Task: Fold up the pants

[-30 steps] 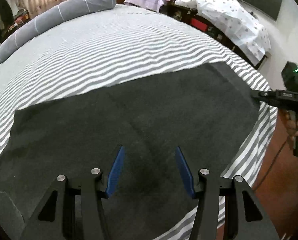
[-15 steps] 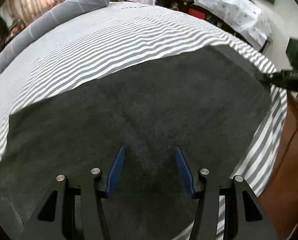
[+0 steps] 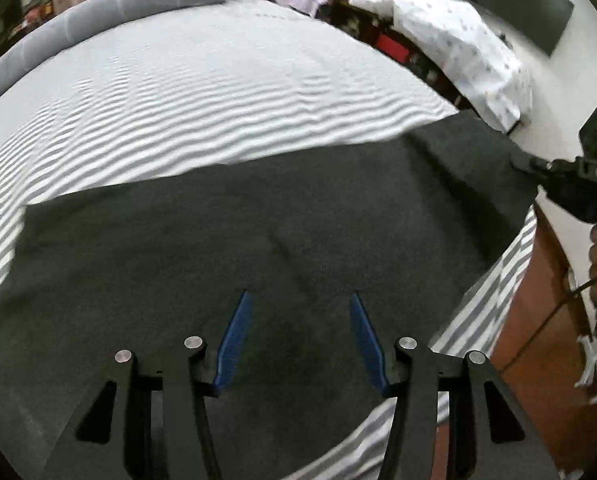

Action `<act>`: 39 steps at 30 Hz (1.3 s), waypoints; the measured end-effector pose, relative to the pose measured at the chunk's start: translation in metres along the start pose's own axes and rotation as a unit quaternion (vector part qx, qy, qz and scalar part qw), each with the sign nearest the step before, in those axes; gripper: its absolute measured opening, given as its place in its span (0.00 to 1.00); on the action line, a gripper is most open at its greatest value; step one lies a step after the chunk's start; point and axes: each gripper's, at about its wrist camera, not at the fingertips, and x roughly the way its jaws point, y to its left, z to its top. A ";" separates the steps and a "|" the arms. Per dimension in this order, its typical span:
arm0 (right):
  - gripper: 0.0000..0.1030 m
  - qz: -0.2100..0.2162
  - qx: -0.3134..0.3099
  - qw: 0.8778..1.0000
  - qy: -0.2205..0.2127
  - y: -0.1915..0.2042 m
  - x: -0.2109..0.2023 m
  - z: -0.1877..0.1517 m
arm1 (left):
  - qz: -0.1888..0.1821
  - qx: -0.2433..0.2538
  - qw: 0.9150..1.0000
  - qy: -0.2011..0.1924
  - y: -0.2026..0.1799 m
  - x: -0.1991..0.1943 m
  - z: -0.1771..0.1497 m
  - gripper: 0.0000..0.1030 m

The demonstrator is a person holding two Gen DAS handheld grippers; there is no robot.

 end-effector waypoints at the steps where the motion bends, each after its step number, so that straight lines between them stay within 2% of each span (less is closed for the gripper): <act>1: 0.04 0.004 -0.004 1.000 0.005 0.011 0.006 -0.001 | 0.002 -0.005 1.000 -0.003 0.008 -0.010 -0.002 0.51; 7: 0.04 0.039 -0.025 0.998 0.033 0.074 0.047 -0.014 | 0.004 -0.031 0.999 -0.014 0.046 -0.053 -0.024 0.51; 14: 0.04 0.070 -0.061 0.990 0.101 0.141 0.115 -0.046 | -0.009 -0.086 0.996 -0.022 0.102 -0.091 -0.046 0.51; 18: 0.04 0.069 -0.078 0.984 0.147 0.165 0.151 -0.072 | -0.029 -0.130 0.991 -0.027 0.134 -0.101 -0.059 0.51; 23: 0.05 0.071 -0.093 0.974 0.195 0.184 0.188 -0.105 | -0.056 -0.154 0.986 -0.029 0.157 -0.104 -0.068 0.51; 26: 0.08 0.051 -0.117 0.969 0.211 0.191 0.202 -0.121 | -0.078 -0.163 0.983 -0.025 0.164 -0.099 -0.068 0.51; 28: 0.08 0.034 -0.126 0.970 0.204 0.192 0.202 -0.127 | -0.091 -0.170 0.981 -0.018 0.166 -0.093 -0.067 0.51; 30: 0.12 0.025 -0.131 0.972 0.193 0.194 0.198 -0.131 | -0.110 -0.178 0.978 -0.013 0.166 -0.087 -0.065 0.51; 32: 0.26 0.021 -0.127 0.976 0.178 0.195 0.191 -0.135 | -0.121 -0.184 0.975 -0.010 0.166 -0.081 -0.064 0.51; 34: 0.33 0.018 -0.130 0.978 0.161 0.194 0.178 -0.140 | -0.134 -0.188 0.973 -0.007 0.163 -0.075 -0.061 0.51; 39: 0.36 0.009 -0.132 0.980 0.146 0.183 0.153 -0.157 | -0.162 -0.187 0.969 0.010 0.150 -0.056 -0.056 0.51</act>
